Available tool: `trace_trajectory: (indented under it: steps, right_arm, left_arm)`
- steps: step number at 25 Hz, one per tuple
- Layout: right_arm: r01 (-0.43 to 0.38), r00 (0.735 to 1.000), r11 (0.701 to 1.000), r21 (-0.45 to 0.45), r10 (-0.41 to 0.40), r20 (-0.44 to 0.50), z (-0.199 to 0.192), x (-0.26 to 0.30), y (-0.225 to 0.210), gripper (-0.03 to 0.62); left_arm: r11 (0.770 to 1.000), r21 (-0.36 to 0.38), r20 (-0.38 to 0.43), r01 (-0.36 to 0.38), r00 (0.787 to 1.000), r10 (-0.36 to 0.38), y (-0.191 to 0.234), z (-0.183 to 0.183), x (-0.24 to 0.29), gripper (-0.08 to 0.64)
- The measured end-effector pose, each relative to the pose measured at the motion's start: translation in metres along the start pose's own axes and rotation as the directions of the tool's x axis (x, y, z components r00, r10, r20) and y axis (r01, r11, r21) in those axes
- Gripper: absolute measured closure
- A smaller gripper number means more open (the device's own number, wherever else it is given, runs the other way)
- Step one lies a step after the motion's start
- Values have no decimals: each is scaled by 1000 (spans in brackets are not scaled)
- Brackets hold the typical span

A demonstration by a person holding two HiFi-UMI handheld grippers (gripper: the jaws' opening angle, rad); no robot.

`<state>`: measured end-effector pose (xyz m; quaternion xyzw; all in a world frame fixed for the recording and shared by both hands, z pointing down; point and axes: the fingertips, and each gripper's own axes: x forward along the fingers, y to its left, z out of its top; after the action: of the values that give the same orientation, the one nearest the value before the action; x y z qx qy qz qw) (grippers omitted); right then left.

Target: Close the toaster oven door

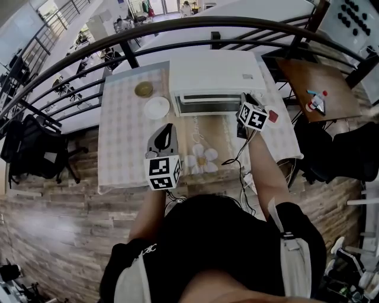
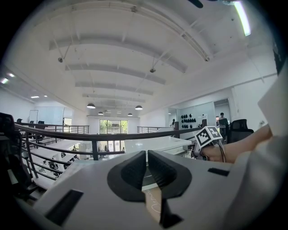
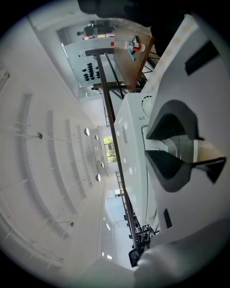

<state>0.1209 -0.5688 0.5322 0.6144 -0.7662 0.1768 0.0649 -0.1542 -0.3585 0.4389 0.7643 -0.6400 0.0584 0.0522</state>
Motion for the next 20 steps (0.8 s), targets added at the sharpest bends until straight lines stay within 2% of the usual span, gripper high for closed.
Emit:
trace_trajectory:
  steps: [4,7,9,11,13,15,20]
  right_arm:
    - [27,999,999,-35,-26,38,5,-16,2,525]
    - [3,987,997,-72,8,159,27,-48,20,529]
    - [-29,967,993,-112,56,248,46,-77,41,547]
    - [-50,940,987,-155,99,325,61,-108,60,591]
    - [-66,919,981,-180,130,371,67,-135,73,591]
    - [-81,911,977,-199,153,382,65,-153,80,591]
    - [-95,921,969,-229,173,349,51,-167,85,591]
  left_arm:
    - [1000,-18,5,-2,1000,2,4,1,-5,535]
    - [998,-57,9,6,1000,-5,7,4,-6,535]
    - [998,-65,12,7,1000,-6,7,8,-6,535]
    - [998,-56,16,9,1000,-8,6,11,-6,535]
    - [999,-45,20,15,1000,-14,3,14,-4,535]
    - [999,-35,20,25,999,-25,-2,15,-2,535]
    - [999,-25,15,47,999,-47,-14,15,4,535]
